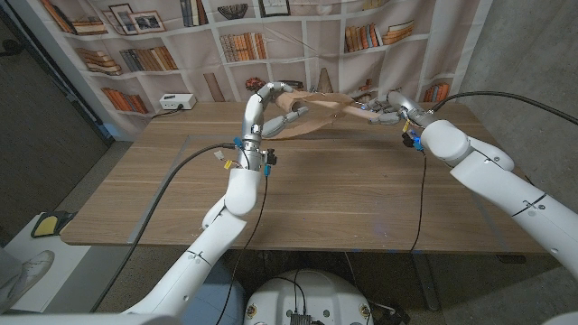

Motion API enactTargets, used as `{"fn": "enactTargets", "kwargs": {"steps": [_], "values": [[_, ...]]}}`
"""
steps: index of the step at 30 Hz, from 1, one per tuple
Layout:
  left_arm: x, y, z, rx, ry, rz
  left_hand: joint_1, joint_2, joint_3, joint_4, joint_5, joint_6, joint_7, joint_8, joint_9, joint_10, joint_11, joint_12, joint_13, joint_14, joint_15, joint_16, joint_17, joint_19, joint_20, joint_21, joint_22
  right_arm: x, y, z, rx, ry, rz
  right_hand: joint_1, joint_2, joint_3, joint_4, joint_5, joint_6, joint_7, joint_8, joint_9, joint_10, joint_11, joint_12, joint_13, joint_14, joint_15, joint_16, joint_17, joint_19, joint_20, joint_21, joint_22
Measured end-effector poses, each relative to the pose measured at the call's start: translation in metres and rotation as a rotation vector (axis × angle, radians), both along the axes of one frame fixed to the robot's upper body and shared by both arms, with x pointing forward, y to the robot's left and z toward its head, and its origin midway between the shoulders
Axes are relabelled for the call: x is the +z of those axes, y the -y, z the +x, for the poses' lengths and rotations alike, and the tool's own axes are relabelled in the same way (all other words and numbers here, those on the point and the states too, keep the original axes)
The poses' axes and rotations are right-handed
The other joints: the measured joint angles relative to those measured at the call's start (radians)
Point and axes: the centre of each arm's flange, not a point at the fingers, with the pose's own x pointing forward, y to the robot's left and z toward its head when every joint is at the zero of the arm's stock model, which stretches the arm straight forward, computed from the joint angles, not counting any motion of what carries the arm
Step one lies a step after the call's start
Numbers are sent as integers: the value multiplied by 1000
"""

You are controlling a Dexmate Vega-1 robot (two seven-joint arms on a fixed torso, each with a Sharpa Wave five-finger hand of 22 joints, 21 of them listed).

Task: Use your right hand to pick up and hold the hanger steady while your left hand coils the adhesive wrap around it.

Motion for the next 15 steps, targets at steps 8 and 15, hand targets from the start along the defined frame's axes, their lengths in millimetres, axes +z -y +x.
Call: {"fn": "enactTargets", "kwargs": {"steps": [8,15], "values": [[-9,-6,-2,13,-29,-1,0,0,0,0,0,0,0,0,-2,0,0,0,0,0,0,0,0,0,0,2,-1,1,7,-3,-18,4,8,0,0,0,0,0,0,0,0,0,0,0,0,0,0,0,-1,0,0,0,0,0],[-17,-10,-2,26,-58,-7,1,-1,3,-3,0,0,0,0,-2,0,0,4,1,0,0,0,0,0,0,2,-1,3,14,-8,-31,17,18,0,0,0,0,0,0,0,0,0,0,0,0,0,0,0,-2,0,0,0,0,0]]}}
